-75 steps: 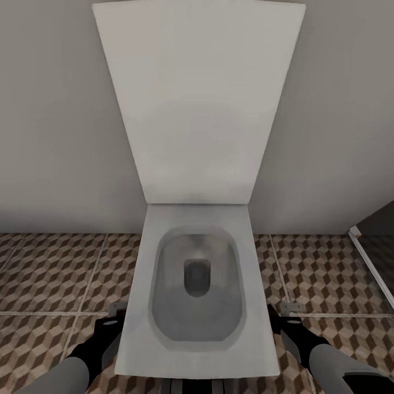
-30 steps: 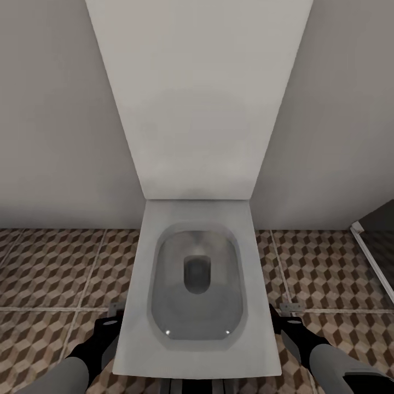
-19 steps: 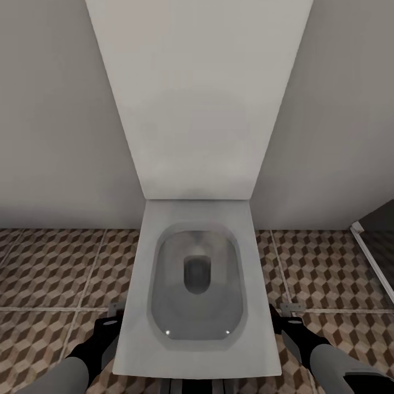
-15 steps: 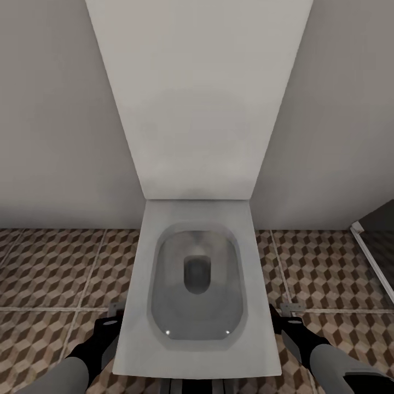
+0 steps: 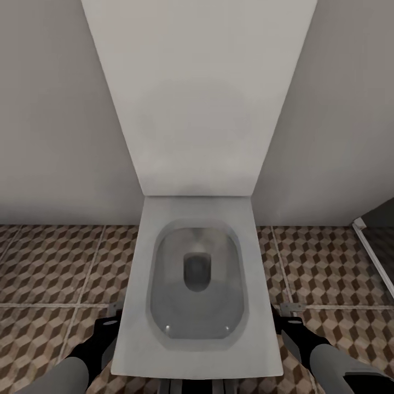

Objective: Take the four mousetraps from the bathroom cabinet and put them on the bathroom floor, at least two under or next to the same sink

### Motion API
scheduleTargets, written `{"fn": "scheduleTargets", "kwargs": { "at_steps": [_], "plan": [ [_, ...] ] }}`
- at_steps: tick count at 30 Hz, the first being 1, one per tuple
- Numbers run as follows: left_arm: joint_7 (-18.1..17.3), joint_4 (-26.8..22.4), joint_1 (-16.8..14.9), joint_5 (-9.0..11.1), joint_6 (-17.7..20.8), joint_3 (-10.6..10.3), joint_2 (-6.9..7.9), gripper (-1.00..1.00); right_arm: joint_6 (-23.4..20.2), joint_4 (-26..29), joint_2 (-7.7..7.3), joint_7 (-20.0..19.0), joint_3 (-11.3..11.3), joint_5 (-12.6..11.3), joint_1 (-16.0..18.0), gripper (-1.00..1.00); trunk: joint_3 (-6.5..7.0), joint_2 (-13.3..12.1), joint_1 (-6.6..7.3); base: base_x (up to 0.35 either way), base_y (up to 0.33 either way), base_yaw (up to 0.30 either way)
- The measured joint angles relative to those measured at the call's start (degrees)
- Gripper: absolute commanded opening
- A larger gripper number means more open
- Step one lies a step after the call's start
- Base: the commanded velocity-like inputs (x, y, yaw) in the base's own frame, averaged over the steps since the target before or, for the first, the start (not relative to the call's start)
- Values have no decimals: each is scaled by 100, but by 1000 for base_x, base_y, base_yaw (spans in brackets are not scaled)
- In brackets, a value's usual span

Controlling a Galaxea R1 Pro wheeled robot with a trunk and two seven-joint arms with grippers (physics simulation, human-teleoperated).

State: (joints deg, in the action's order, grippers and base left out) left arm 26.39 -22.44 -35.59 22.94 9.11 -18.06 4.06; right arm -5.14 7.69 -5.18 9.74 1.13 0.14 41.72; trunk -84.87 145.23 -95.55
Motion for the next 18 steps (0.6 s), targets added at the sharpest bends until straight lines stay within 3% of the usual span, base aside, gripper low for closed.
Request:
{"fn": "scheduleTargets", "kwargs": {
  "at_steps": [18],
  "plan": [
    [0,0,0,-2,0,0,0,-100,-3,0,0,0,6,1,-1,-100,-1,0,0,0,0,0]
  ]
}}
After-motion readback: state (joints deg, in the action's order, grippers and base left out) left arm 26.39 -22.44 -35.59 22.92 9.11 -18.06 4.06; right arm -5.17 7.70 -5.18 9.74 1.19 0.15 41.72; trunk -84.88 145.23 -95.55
